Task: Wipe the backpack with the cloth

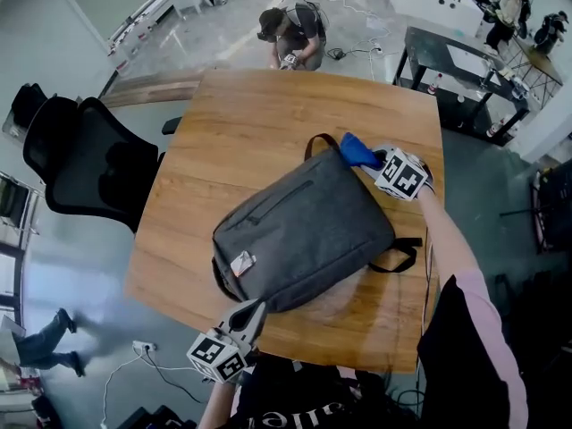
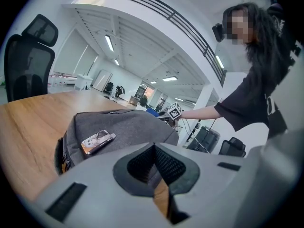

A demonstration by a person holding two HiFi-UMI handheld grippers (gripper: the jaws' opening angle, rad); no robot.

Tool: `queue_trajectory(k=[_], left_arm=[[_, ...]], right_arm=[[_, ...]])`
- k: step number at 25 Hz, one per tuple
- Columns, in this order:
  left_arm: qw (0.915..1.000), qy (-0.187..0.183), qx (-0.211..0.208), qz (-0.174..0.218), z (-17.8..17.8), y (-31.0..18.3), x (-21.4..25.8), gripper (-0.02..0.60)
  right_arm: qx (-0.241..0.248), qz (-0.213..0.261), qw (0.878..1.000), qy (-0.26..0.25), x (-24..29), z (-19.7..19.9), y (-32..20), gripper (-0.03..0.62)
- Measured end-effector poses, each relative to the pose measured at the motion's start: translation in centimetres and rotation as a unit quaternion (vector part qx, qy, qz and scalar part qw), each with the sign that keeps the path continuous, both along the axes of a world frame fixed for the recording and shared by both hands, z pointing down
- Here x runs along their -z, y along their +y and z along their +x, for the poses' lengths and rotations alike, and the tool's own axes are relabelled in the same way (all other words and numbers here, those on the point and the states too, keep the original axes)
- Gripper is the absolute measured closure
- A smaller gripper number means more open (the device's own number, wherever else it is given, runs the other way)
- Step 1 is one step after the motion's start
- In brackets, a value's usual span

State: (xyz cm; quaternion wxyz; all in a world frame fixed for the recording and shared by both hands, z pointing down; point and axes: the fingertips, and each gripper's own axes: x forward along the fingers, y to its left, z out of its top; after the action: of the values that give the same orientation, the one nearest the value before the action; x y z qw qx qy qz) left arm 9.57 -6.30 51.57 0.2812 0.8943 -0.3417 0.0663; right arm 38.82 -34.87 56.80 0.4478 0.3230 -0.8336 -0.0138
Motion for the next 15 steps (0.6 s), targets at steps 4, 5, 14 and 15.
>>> queue_trajectory(k=[4,5,14,15], left_arm=[[1.0,0.001,-0.001,-0.006,0.3,0.1,0.1,0.58],[1.0,0.001,-0.001,-0.007,0.5,0.0,0.4,0.58],[0.9999,0.005,-0.008,-0.003,1.0,-0.4,0.6,0.58],[0.9999,0.006,-0.009,-0.002,0.9,-0.4,0.6,0.58]], right_arm=[[0.016,-0.009,1.0,0.006,-0.8,0.8,2.5,0.507],[0.02,-0.015,1.0,0.007,-1.0,1.0,3.5,0.507],[0.029,-0.064,0.998,-0.006,-2.6,3.4,14.0,0.507],[0.027,-0.069,0.997,-0.007,-2.7,3.6,15.1,0.507]])
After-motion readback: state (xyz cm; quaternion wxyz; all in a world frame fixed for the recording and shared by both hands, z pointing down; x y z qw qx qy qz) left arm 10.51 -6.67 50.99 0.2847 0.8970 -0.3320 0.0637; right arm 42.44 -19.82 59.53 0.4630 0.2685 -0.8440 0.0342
